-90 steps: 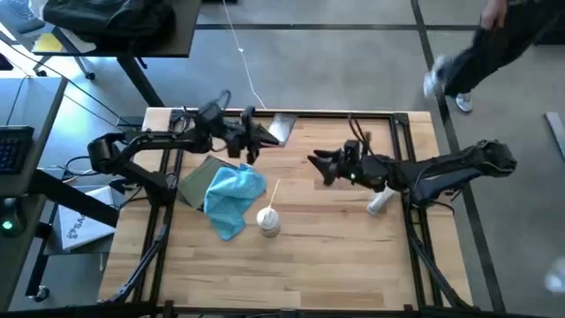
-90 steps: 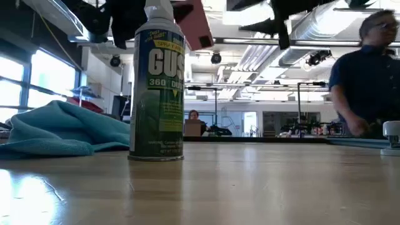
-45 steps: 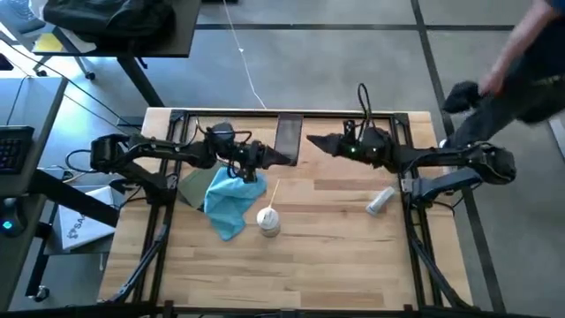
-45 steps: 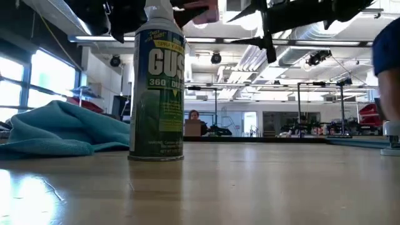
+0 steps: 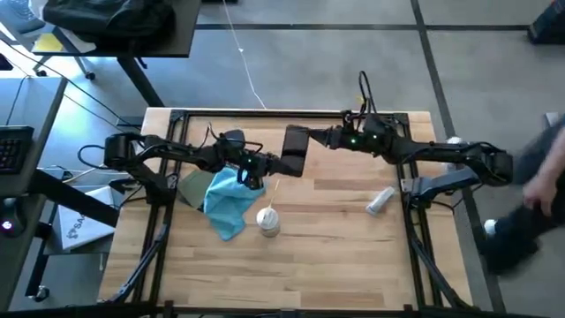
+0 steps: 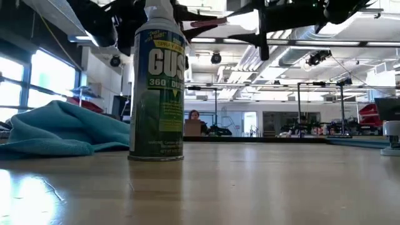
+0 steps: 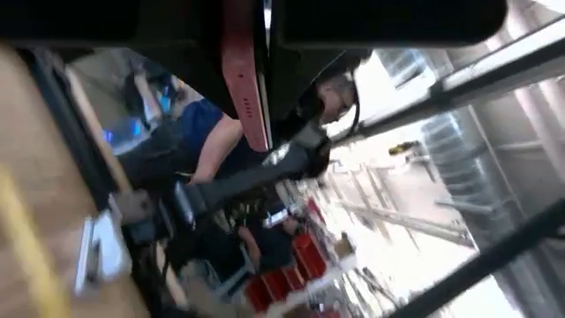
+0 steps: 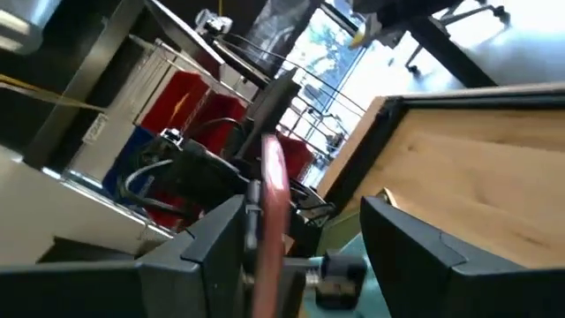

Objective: Apply microfiber cloth
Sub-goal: Spray the cellphone with the spray bottle cleaner

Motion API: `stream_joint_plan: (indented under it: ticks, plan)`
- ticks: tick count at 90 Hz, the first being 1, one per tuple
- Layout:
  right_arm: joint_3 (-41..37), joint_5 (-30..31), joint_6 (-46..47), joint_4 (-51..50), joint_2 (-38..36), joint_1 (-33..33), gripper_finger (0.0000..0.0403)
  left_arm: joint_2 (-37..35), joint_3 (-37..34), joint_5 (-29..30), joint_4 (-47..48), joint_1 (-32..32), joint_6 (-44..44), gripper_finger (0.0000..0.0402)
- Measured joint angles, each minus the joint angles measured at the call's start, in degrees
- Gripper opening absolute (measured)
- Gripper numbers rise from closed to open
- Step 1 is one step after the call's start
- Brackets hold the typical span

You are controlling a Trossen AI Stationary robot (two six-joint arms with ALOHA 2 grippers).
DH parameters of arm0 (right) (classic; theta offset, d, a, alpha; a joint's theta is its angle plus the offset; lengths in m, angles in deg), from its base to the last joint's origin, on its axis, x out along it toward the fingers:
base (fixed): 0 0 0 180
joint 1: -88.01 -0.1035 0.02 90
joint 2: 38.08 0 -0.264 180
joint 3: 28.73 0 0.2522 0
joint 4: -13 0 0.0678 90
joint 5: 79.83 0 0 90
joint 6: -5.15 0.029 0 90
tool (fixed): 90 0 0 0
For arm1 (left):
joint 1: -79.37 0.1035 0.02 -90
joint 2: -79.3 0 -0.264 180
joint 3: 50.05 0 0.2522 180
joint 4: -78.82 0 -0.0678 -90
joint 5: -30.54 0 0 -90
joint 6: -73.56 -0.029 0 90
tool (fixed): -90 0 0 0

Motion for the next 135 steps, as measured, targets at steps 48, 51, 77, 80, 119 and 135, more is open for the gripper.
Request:
stream_joint_plan:
  ticks: [48, 51, 77, 80, 119, 135]
  plan:
    - [7.8, -3.0, -2.0, 0.2, 10.2, -1.7, 0.0090, 3.0, 0.0, 1.0, -2.7, -0.2, -1.0, 0.0012]
    - [8.0, -2.9, -2.6, 0.1, 10.2, -1.7, 0.0069, 3.0, 0.0, 1.0, -2.8, -0.2, -0.7, 0.0014]
    - [8.5, -2.6, -6.5, 0.7, 10.1, -1.7, 0.0005, 3.0, 0.0, 3.2, -2.3, -0.3, 3.6, 0.0049]
    - [8.5, -2.8, -6.6, 0.9, 10.1, -1.7, 0.0004, 3.0, 0.0, 2.9, -2.3, -0.4, 5.1, 0.0055]
    - [12.4, -3.7, -12.8, 0.6, 9.4, -1.5, 0.0001, -4.0, 0.0, -13.1, -1.6, 2.2, 41.3, 0.0161]
    - [15.5, -3.6, -19.5, -3.3, 7.3, -1.5, 0.0000, -7.3, 0.0, -14.5, 3.3, 6.1, 57.5, 0.0180]
